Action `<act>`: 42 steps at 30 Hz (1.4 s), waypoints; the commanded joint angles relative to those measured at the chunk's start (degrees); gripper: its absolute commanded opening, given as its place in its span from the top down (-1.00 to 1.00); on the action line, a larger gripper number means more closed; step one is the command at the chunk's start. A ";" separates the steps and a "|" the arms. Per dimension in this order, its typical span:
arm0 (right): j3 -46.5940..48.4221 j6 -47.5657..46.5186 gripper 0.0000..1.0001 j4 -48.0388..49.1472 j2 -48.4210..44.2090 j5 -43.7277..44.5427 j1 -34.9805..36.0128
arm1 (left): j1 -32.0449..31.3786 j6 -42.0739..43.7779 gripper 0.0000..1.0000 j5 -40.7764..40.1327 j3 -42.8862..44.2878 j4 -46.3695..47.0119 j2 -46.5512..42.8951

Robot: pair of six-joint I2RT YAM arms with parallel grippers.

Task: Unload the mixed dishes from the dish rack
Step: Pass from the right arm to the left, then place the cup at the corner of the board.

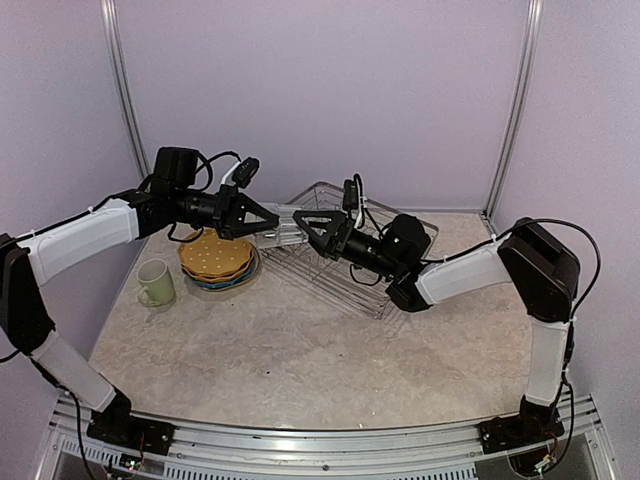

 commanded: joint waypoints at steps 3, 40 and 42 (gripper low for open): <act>-4.10 -4.94 -0.64 -2.95 -4.08 2.46 -1.05 | 1.40 0.21 1.00 -3.14 -0.53 -0.75 -1.37; -6.13 -20.37 -1.00 -26.16 -15.32 9.30 -2.07 | 7.01 -1.31 1.00 -35.74 1.65 -39.42 -4.25; -6.13 -20.53 -1.00 -26.16 -15.37 9.01 -2.13 | 6.82 -1.98 1.00 -38.23 -0.95 -41.14 -5.82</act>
